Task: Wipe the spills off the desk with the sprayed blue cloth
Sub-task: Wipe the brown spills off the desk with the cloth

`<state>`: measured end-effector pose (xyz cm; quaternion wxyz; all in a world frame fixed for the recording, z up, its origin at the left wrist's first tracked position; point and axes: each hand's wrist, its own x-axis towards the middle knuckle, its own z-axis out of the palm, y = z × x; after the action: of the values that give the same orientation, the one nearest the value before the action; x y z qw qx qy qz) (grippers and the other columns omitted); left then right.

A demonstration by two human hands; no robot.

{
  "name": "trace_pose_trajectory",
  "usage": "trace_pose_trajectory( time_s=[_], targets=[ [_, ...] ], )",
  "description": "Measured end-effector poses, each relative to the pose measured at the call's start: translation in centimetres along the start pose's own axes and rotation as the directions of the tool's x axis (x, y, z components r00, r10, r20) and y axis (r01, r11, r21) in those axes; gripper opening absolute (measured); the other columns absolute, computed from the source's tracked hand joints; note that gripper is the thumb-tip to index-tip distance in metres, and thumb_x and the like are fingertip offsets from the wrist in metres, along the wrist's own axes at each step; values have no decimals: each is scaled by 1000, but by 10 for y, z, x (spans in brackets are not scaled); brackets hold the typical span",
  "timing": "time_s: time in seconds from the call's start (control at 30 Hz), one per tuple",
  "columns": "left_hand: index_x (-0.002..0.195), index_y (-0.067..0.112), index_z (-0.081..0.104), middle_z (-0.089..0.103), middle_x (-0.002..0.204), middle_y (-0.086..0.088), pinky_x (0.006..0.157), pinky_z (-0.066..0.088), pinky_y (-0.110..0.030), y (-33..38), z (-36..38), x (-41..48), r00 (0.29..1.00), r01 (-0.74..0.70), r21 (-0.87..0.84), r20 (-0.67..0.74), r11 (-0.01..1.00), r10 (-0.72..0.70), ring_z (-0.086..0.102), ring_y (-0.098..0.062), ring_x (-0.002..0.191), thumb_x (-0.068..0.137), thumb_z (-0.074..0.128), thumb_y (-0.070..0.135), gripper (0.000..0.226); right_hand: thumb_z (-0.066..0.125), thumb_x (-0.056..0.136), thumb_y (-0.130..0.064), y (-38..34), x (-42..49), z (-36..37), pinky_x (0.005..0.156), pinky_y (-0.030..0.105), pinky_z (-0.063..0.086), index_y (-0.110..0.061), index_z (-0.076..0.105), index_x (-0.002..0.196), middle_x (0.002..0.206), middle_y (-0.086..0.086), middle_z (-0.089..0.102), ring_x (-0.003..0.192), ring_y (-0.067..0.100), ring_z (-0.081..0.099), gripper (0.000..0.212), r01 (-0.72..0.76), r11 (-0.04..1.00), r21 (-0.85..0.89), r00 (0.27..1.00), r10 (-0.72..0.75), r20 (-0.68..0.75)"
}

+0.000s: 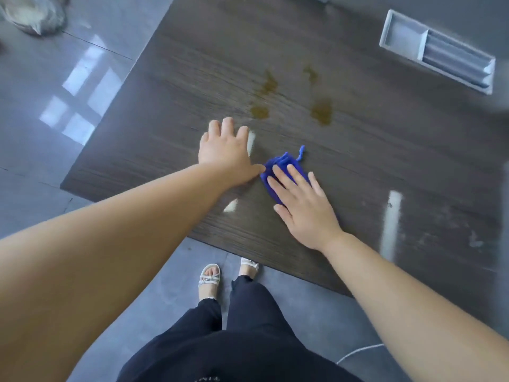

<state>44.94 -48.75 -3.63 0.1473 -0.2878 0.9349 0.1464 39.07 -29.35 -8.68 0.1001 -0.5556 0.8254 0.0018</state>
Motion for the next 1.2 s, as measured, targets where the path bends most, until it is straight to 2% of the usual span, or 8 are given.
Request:
trace_pose_trajectory(
  time_s=[0.13, 0.3, 0.53, 0.63, 0.8, 0.97, 1.07, 1.2],
  targets=[
    [151, 25, -9, -5, 157, -9, 118, 9, -45, -7, -11, 25, 983, 79, 142, 154, 987, -101, -5, -35, 144, 54, 64, 81, 134, 25, 95, -41, 85, -7, -11, 113, 54, 19, -20, 27, 148, 156, -2, 18, 144, 23, 18, 57, -299, 952, 71, 954, 301, -11],
    [151, 23, -8, -6, 157, -10, 115, 16, -49, -7, -16, 39, 954, 147, 154, 240, 977, -181, -2, -37, 143, 46, 75, 75, 143, 20, 102, -41, 86, 71, -28, 117, 48, 1, -23, 10, 152, 160, -8, -2, 146, 17, -5, 54, -788, 555, 268, 579, 815, 16],
    [146, 17, 8, 9, 149, -14, 106, 33, -50, 6, -22, 51, 926, 187, 221, 286, 957, -247, 16, -40, 134, 38, 82, 70, 141, 25, 95, -45, 72, 39, -17, 113, 53, 17, -18, 31, 147, 155, 1, 24, 143, 25, 21, 58, -181, 979, 94, 982, 186, -41],
    [148, 18, 2, 2, 153, -13, 109, 29, -51, 5, -22, 51, 918, 189, 219, 306, 957, -251, 12, -39, 136, 39, 82, 70, 145, 24, 96, -45, 130, 49, -23, 113, 54, 17, -20, 31, 147, 156, 0, 23, 144, 25, 20, 57, -235, 969, 74, 970, 238, -40],
    [149, 19, -1, -2, 154, -12, 110, 28, -51, 7, -24, 52, 905, 210, 213, 327, 954, -272, 9, -38, 137, 38, 82, 69, 147, 18, 101, -44, 136, 121, -37, 117, 50, 3, -20, 11, 152, 160, -4, -1, 147, 20, -2, 57, -681, 720, 137, 721, 691, -52],
    [148, 19, 3, 1, 152, -13, 110, 28, -52, 10, -25, 54, 900, 220, 218, 330, 951, -284, 11, -39, 136, 37, 83, 67, 145, 19, 97, -48, 82, 88, -25, 115, 51, 8, -18, 21, 150, 158, 0, 14, 146, 24, 10, 61, -191, 977, 93, 980, 196, -47],
    [148, 20, 4, 1, 153, -12, 110, 28, -52, 10, -26, 53, 901, 228, 208, 326, 951, -287, 11, -38, 136, 36, 84, 66, 145, 29, 95, -46, 106, 53, -21, 112, 55, 21, -16, 36, 144, 153, 3, 30, 142, 26, 25, 58, 128, 991, 28, 992, -128, -12],
    [149, 21, 1, -2, 154, -11, 112, 25, -52, 9, -26, 51, 904, 227, 194, 323, 954, -281, 9, -37, 137, 38, 84, 65, 145, 27, 96, -45, 152, 84, -32, 114, 54, 14, -19, 30, 147, 157, 1, 21, 144, 24, 17, 58, -183, 981, 64, 981, 187, -56]
  ],
)
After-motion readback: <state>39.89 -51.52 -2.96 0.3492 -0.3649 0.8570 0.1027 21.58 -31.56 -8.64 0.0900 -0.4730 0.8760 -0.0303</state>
